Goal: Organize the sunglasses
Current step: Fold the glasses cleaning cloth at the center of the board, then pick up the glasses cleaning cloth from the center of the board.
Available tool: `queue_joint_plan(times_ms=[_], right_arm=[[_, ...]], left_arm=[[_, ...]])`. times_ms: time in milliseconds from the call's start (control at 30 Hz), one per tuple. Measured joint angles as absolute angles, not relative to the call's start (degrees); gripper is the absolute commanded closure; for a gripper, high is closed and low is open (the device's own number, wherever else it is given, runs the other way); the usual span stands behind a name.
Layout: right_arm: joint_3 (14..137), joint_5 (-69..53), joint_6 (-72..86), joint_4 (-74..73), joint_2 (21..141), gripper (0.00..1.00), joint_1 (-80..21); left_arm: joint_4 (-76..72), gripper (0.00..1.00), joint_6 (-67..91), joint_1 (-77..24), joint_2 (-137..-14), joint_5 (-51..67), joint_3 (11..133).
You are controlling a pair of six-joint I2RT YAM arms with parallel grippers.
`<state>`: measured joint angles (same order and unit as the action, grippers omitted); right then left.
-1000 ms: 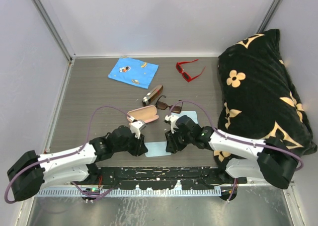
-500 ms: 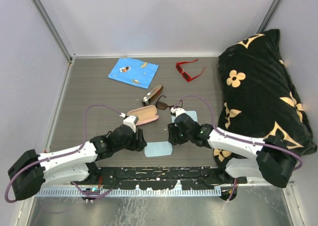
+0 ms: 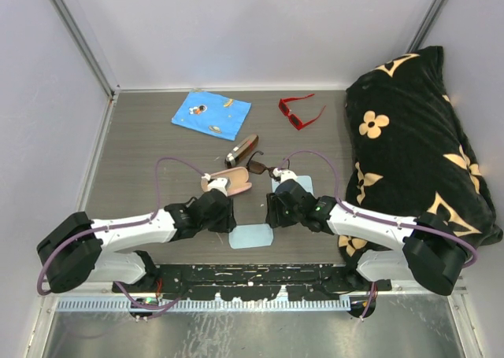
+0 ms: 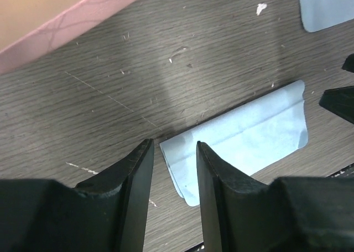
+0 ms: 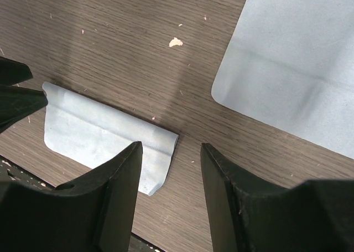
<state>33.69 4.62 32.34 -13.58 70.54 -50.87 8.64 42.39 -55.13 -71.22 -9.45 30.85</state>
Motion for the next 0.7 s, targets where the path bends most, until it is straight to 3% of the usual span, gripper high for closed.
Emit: queue_joint_plan(times_ms=[700], right_arm=[[33.52, 4.64, 32.73, -13.28, 70.54, 0.47, -50.87]], left_arm=[[13.17, 0.65, 42.87, -58.87, -79.22, -12.49, 36.03]])
